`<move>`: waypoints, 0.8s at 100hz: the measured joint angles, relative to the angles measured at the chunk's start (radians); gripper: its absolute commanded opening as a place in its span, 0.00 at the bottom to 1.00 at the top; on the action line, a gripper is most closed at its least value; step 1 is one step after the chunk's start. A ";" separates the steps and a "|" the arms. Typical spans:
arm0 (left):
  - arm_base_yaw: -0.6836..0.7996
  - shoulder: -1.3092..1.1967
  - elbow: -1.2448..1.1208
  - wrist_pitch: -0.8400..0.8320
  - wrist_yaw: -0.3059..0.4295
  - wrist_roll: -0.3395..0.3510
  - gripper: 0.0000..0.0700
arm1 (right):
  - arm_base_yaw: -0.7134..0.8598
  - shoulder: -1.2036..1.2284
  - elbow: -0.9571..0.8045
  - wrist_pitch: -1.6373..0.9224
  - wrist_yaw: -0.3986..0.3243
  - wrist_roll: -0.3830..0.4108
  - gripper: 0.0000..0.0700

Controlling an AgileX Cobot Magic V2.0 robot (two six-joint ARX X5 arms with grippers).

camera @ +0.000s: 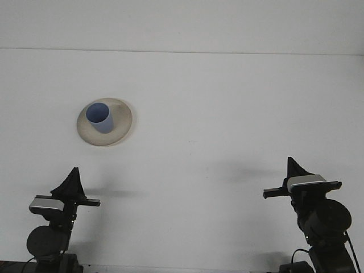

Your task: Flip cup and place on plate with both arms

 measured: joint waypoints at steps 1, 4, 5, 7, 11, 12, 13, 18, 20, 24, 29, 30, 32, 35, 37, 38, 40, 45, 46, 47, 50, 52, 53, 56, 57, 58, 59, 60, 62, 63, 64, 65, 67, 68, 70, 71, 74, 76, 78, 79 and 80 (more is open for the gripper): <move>0.000 0.000 0.000 0.000 0.000 0.000 0.02 | 0.000 0.000 0.000 0.000 0.000 0.000 0.00; 0.000 0.000 0.000 0.000 0.000 0.000 0.02 | 0.000 0.000 0.000 0.000 0.000 0.000 0.00; 0.000 0.000 0.000 0.000 0.000 0.000 0.02 | 0.000 0.000 0.000 0.000 0.000 0.000 0.00; 0.000 0.000 0.000 0.000 0.000 0.000 0.02 | 0.000 0.000 0.000 0.001 0.000 0.000 0.00; 0.000 0.000 0.000 0.000 0.000 0.000 0.02 | 0.000 0.000 0.000 0.001 0.000 0.000 0.00; 0.000 0.000 0.000 0.000 0.000 0.000 0.02 | 0.000 0.000 0.000 0.001 0.000 0.000 0.00; 0.000 0.000 0.000 0.000 0.000 0.000 0.02 | 0.000 0.000 0.000 0.001 0.000 0.000 0.00; 0.000 0.000 0.000 0.000 0.000 0.000 0.02 | 0.000 0.000 0.000 0.001 0.000 0.000 0.00; 0.000 0.000 0.000 0.000 0.000 0.000 0.02 | 0.000 0.000 0.000 0.001 0.000 0.000 0.00; 0.000 0.000 0.000 0.000 0.000 0.000 0.02 | 0.000 0.000 0.000 0.001 0.000 0.000 0.00; 0.000 0.000 0.000 0.000 0.000 0.000 0.02 | 0.000 0.000 0.000 0.001 0.000 0.000 0.00; 0.000 0.000 0.000 0.000 0.000 0.000 0.02 | 0.000 0.000 0.000 0.001 0.000 0.000 0.00; 0.000 0.000 0.000 0.000 0.000 0.000 0.02 | 0.000 0.000 0.000 0.001 0.000 0.000 0.00; 0.000 0.000 0.000 0.000 0.000 0.000 0.02 | 0.000 0.000 0.000 0.001 0.000 0.000 0.00; 0.000 0.000 0.000 0.000 0.000 0.000 0.02 | 0.000 0.000 0.000 0.001 0.000 0.000 0.00; 0.000 0.000 0.000 0.000 0.000 0.000 0.02 | 0.000 0.000 0.000 0.001 0.000 0.000 0.00; 0.000 0.000 0.000 0.000 0.000 0.000 0.02 | 0.000 0.000 0.000 0.001 0.000 0.000 0.00; 0.000 0.000 0.000 0.000 0.000 0.000 0.02 | 0.000 0.000 0.000 0.001 0.000 0.000 0.00; 0.000 0.000 0.000 0.000 0.000 0.000 0.02 | 0.000 0.000 0.000 0.001 0.000 0.000 0.00; 0.000 0.000 0.000 0.000 0.000 0.000 0.02 | 0.000 0.000 0.000 0.001 0.000 0.000 0.00; 0.000 0.000 0.000 0.000 0.000 0.000 0.02 | 0.000 0.000 0.000 0.001 0.000 0.000 0.00; 0.000 0.000 0.000 0.000 0.000 0.000 0.02 | 0.000 0.000 0.000 0.001 0.000 0.000 0.00; 0.000 0.000 0.000 0.000 0.000 0.000 0.02 | 0.000 0.000 0.000 0.001 0.000 0.000 0.00; 0.000 0.000 0.000 0.000 0.000 0.000 0.02 | 0.000 0.000 0.000 0.001 0.000 0.000 0.00; 0.000 0.000 0.000 0.000 0.000 0.000 0.02 | 0.000 0.000 0.000 0.001 0.000 0.000 0.00; 0.000 0.000 0.000 0.000 0.000 0.000 0.02 | 0.000 0.000 0.000 0.001 0.000 0.000 0.00; 0.000 0.000 0.000 0.000 0.000 0.000 0.02 | 0.000 0.000 0.000 0.001 0.000 0.000 0.00; 0.000 0.000 0.000 0.000 0.000 0.000 0.02 | 0.000 0.000 0.000 0.001 0.000 0.000 0.00; 0.000 0.000 0.000 0.000 0.000 0.000 0.02 | 0.000 0.000 0.000 0.001 0.000 0.000 0.00; 0.000 0.000 0.000 0.000 0.000 0.000 0.02 | 0.000 0.000 0.000 0.001 0.000 0.000 0.00; 0.000 0.000 0.000 0.000 0.000 0.000 0.02 | 0.000 0.000 0.000 0.001 0.000 0.000 0.00; 0.000 0.000 0.000 0.000 0.000 0.000 0.02 | 0.000 0.000 0.000 0.001 0.000 0.000 0.00; 0.000 0.000 0.000 0.000 0.000 0.000 0.02 | 0.000 -0.001 0.000 0.001 0.000 0.000 0.00; 0.000 0.000 0.000 0.000 0.000 0.000 0.02 | 0.000 -0.003 0.000 0.002 0.000 0.000 0.00; 0.000 0.000 0.000 0.000 0.000 0.000 0.02 | 0.000 -0.008 0.000 0.002 0.000 0.000 0.00; 0.000 0.000 0.000 0.000 0.000 0.000 0.02 | 0.000 -0.011 -0.001 0.002 0.000 0.000 0.00; 0.000 0.000 0.000 0.000 0.000 0.000 0.02 | 0.000 -0.020 -0.005 0.008 0.000 -0.003 0.00; 0.000 0.000 0.000 0.000 0.000 0.000 0.02 | -0.001 -0.029 -0.011 0.016 0.000 -0.004 0.00; 0.000 0.000 0.000 0.000 0.000 0.000 0.02 | -0.003 -0.040 -0.020 0.027 0.000 -0.005 0.00; 0.000 0.000 0.000 0.000 0.000 0.000 0.02 | -0.005 -0.047 -0.025 0.034 0.000 -0.005 0.00; 0.000 0.000 0.000 0.000 0.000 0.000 0.02 | -0.007 -0.053 -0.031 0.040 0.000 -0.005 0.00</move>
